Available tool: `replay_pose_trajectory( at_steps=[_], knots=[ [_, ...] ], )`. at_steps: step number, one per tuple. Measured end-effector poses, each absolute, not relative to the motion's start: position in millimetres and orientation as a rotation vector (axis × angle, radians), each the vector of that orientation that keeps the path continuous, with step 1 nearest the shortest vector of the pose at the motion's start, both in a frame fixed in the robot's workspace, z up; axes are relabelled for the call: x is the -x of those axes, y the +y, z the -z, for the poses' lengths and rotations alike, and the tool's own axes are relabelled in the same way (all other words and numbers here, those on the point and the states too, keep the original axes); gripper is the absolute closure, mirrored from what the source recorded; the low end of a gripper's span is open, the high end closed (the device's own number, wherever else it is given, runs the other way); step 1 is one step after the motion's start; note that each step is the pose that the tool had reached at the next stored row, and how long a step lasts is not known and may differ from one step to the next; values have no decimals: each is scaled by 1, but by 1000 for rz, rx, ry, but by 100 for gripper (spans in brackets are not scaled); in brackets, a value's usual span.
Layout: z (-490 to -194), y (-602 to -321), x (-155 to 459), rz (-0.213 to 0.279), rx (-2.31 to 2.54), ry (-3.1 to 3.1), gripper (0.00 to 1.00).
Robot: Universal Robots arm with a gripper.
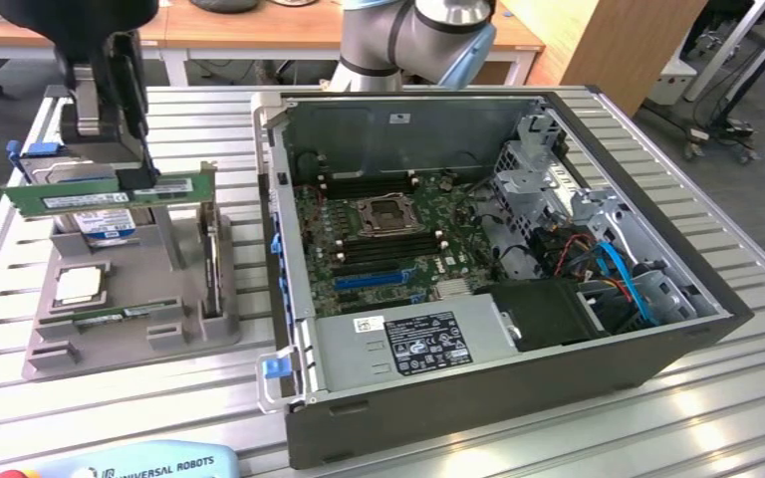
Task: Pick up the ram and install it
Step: 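Pick up the ram and move it above insertion slot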
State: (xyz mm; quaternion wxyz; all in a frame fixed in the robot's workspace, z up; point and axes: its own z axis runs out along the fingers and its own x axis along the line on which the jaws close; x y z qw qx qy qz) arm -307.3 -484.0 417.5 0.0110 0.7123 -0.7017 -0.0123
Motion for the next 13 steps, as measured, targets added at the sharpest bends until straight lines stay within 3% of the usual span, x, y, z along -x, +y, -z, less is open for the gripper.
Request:
replay_pose_trajectory(
  at_steps=[13],
  knots=[
    [-417, -484, 262, 38, -2222, -2189, 89]
  ],
)
